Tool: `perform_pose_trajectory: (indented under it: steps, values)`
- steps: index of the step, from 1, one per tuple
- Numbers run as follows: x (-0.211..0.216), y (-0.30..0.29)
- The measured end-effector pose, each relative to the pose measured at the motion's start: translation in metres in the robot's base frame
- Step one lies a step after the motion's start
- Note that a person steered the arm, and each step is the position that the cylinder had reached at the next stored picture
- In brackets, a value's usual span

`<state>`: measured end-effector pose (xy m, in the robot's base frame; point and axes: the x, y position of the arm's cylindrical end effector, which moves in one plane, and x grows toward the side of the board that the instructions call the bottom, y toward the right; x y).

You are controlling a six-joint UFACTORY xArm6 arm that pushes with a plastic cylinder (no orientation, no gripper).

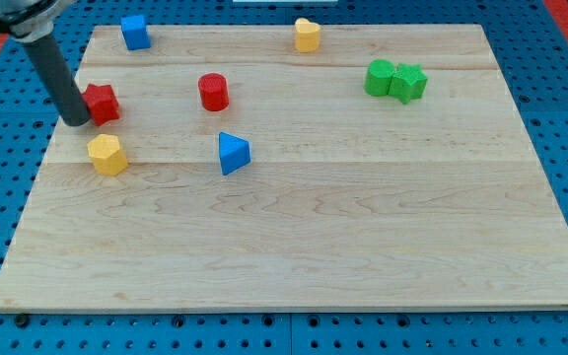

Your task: Place the red star above the red circle

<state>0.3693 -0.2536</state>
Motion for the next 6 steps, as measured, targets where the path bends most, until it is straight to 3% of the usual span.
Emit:
perform_pose_trajectory:
  steps: [2, 3, 5, 6]
  values:
    - [-0.067, 0.068]
    - [-0.074, 0.014]
    - [-0.090, 0.118]
    - [-0.093, 0.082]
